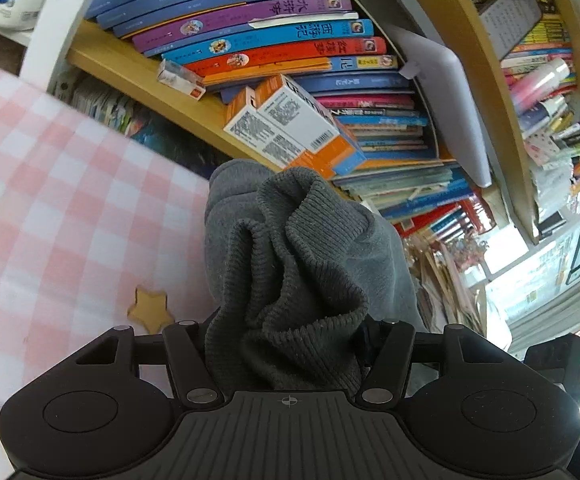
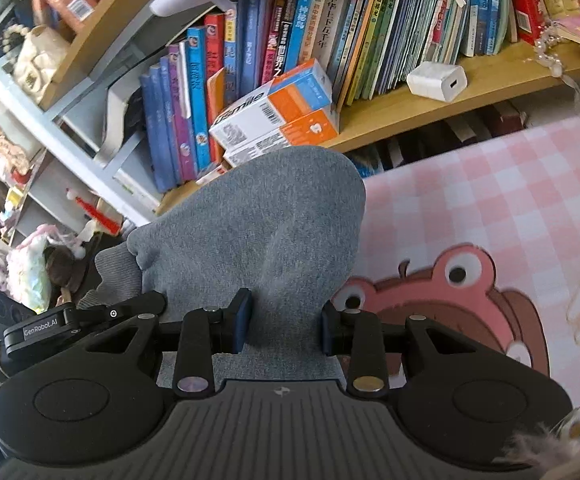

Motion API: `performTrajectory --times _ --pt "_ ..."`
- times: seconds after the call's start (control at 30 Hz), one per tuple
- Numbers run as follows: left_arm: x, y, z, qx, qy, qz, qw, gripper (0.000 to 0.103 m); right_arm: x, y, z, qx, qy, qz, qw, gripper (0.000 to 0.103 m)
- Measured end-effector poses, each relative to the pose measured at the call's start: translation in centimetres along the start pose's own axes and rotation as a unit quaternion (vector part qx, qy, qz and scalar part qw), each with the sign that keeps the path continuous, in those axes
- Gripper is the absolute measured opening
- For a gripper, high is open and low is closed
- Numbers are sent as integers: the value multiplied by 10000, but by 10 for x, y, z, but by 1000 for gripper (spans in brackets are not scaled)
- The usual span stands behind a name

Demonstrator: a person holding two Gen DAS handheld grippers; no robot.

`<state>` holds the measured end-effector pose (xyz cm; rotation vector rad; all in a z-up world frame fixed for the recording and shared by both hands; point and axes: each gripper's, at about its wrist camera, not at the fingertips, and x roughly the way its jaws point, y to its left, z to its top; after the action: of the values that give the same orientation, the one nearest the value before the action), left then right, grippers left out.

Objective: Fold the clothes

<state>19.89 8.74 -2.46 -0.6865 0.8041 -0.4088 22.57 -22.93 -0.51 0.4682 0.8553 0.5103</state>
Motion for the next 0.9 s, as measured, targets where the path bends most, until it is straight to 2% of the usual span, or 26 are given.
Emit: performTrajectory --times 0.3,0.53,0.63,0.7,0.8,0.9 --pt "28 16 16 11 -33 27 10000 59 29 -16 14 135 -24 -38 9999 31" --pt "40 28 11 -50 -3 100 9999 61 43 -27 10 249 97 -106 9996 33" --pt "38 29 11 -85 -59 108 9999 66 42 -28 8 259 76 -146 9995 39" --pt "35 28 12 -102 -123 158 9997 68 39 -25 8 186 50 -248 9995 52" --pt "24 23 10 -28 -346 296 9990 75 32 -19 5 -49 -32 -378 9993 63" --pt "9 19 6 26 -484 363 9982 76 22 -13 -2 -139 -72 -443 9989 68"
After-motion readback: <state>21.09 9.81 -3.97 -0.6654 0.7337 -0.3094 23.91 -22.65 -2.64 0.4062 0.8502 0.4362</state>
